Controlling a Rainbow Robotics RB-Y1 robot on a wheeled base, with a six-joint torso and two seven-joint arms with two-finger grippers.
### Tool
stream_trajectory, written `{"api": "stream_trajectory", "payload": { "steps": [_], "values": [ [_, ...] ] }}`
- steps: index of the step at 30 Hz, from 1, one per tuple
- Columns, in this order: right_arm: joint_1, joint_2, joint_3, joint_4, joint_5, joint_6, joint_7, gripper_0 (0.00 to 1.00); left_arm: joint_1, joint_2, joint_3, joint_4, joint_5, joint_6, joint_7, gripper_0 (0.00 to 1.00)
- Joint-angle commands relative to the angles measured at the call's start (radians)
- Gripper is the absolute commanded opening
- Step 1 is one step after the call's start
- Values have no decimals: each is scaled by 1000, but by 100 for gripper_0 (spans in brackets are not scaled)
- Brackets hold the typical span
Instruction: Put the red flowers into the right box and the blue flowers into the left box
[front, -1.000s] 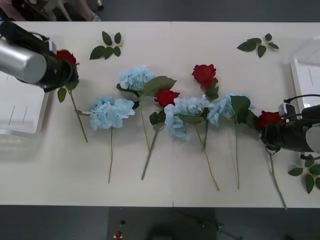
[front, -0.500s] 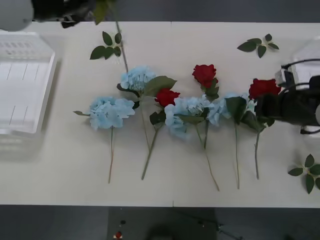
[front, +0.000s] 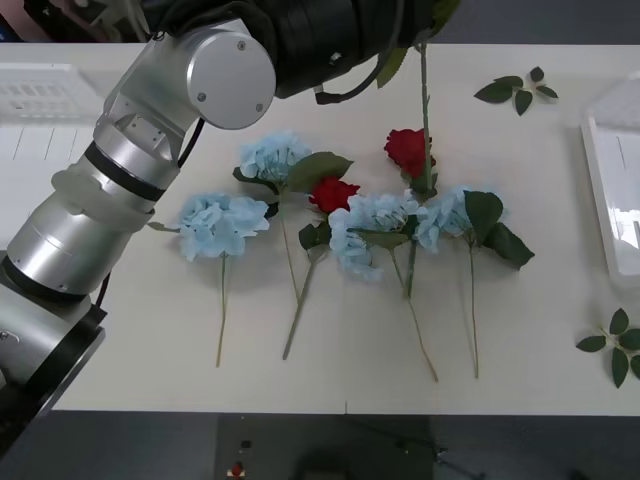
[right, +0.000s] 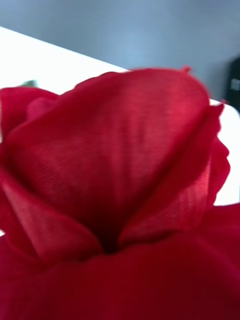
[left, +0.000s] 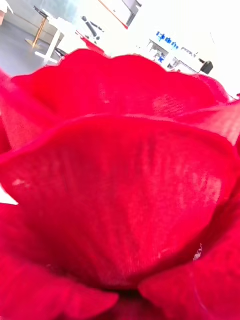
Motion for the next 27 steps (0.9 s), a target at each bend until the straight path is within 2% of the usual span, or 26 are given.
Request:
{"api": "stream_trajectory", "payload": {
  "steps": [1,6,16,17,19,22,27],
  "values": [
    [0,48,70,150,114,-191,38,0,-55,-9,10,-18,0,-22,48,0],
    [0,89,170,310,143,-355,17,0,-53,-20,9,-20,-6,-30,50,0],
    [1,135,174,456,142,-406,-8,1,-53,-21,3,-20,1,-32,44,0],
    [1,137,176,460,140,-411,-8,11,-53,-21,3,-20,1,-32,44,0],
    [3,139,174,477,125,-421,-2,45,-53,-21,3,-20,1,-32,44,0],
    [3,139,176,499,87,-426,4,61,-53,-21,3,-20,1,-32,44,0],
    [9,128,176,517,37,-443,23,69,-53,-21,3,-20,1,-32,44,0]
  ]
}}
